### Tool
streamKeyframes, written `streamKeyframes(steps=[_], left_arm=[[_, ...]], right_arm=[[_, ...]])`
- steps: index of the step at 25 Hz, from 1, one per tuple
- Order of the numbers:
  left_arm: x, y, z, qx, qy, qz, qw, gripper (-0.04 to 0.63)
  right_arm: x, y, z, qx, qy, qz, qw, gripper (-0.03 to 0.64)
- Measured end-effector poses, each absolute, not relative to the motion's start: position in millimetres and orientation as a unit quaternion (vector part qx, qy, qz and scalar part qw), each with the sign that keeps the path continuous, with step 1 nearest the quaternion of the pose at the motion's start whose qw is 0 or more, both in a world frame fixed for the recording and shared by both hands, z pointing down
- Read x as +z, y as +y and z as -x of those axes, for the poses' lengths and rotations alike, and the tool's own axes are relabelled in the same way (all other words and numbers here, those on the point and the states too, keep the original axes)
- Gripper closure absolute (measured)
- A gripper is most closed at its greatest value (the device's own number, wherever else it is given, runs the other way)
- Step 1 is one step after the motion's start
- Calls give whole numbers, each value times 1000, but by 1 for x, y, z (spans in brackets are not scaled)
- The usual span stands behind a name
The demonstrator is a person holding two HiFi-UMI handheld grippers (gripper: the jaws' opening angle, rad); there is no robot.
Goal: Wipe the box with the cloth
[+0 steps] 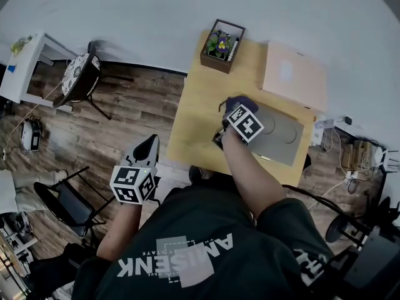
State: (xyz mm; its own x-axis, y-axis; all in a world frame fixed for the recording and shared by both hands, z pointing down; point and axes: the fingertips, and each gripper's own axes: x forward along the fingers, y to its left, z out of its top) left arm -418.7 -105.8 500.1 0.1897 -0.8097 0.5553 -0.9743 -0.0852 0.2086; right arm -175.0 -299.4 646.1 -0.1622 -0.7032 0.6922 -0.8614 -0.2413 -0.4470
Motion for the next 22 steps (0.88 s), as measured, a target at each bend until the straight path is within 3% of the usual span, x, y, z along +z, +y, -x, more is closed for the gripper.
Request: streamKeyframes(steps=[12, 22], left_arm=[[488, -126, 389, 95, -566, -775, 263, 594], [475, -125, 353, 103, -586, -764, 248, 594]], right_arm=[[574, -283, 177, 365, -734, -557, 135, 535], [613, -297, 133, 360, -756, -481, 260, 535]])
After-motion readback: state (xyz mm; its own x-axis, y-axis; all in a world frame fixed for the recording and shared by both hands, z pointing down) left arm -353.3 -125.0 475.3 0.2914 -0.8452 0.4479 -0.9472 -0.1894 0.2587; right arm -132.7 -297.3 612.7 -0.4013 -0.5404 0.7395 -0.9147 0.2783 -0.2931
